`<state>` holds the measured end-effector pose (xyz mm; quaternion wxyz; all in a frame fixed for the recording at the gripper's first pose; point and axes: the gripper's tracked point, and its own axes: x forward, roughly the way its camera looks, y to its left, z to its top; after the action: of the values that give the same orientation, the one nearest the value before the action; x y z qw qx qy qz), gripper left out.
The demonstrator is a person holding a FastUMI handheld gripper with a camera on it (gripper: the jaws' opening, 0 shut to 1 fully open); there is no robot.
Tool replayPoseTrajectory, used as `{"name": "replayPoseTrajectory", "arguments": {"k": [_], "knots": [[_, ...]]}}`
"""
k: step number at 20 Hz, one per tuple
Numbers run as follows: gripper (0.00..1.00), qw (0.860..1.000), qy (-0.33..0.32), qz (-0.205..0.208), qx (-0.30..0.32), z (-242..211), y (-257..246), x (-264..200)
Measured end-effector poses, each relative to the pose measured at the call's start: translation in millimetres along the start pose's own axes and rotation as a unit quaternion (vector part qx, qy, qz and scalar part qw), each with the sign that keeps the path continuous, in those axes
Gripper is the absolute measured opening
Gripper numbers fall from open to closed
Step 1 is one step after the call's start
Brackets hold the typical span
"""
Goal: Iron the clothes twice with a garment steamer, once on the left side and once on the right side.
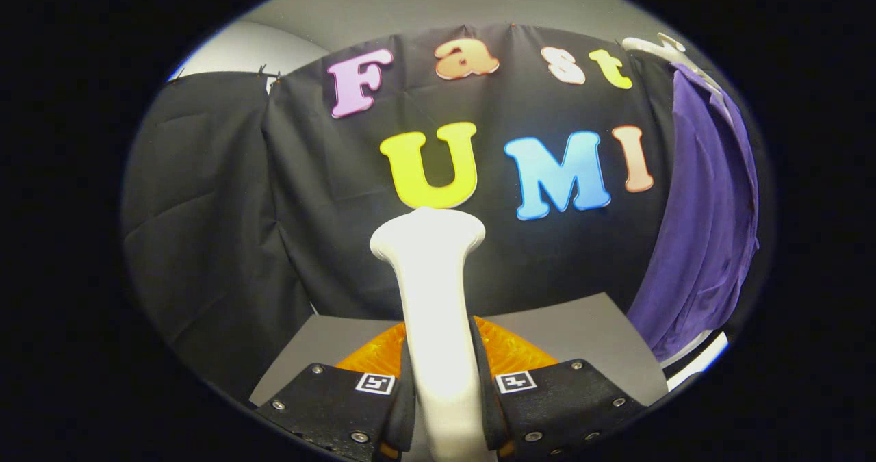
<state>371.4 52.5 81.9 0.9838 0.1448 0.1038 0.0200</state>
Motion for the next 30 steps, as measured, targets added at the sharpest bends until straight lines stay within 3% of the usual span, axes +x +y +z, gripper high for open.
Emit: {"name": "replayPoseTrajectory", "arguments": {"k": [3, 12, 22, 30], "knots": [[0.39, 0.999, -0.042, 0.006, -0.02, 8.0, -10.3, -33.6], [0.39, 0.992, -0.098, -0.036, -0.064, 13.2, -66.9, -90.9], [0.4, 0.985, -0.146, -0.063, -0.068, 34.9, -163.0, -135.6], [0.4, 0.974, -0.21, -0.072, -0.047, 88.6, -234.9, -190.7]]}}
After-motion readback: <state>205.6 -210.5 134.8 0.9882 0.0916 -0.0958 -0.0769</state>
